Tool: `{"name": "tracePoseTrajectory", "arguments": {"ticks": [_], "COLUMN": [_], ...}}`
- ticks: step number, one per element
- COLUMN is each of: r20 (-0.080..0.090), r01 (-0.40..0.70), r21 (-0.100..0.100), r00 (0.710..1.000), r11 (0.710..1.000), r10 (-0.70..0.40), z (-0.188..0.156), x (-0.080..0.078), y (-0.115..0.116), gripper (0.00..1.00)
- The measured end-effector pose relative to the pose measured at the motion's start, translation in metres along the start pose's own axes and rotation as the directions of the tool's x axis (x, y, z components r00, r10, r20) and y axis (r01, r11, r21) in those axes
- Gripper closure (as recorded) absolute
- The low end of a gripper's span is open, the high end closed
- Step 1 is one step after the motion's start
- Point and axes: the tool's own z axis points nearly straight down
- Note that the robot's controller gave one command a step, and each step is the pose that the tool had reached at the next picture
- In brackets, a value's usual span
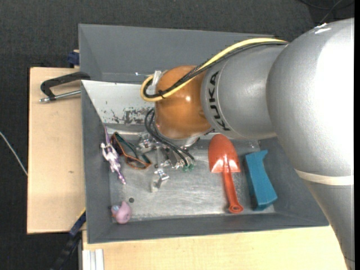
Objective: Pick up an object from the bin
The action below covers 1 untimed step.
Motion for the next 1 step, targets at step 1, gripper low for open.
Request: {"name": "tracePoseTrajectory", "arguments": {"ticks": [1], "r20": [0.001], "r01": [0.002], "r21": [0.001], "r00": [1.0], "r11": [1.0], "r10": [-0.002], "z": [0.0056], "x": [-0.0184], "y": [0.0438], "gripper": [1.0]}}
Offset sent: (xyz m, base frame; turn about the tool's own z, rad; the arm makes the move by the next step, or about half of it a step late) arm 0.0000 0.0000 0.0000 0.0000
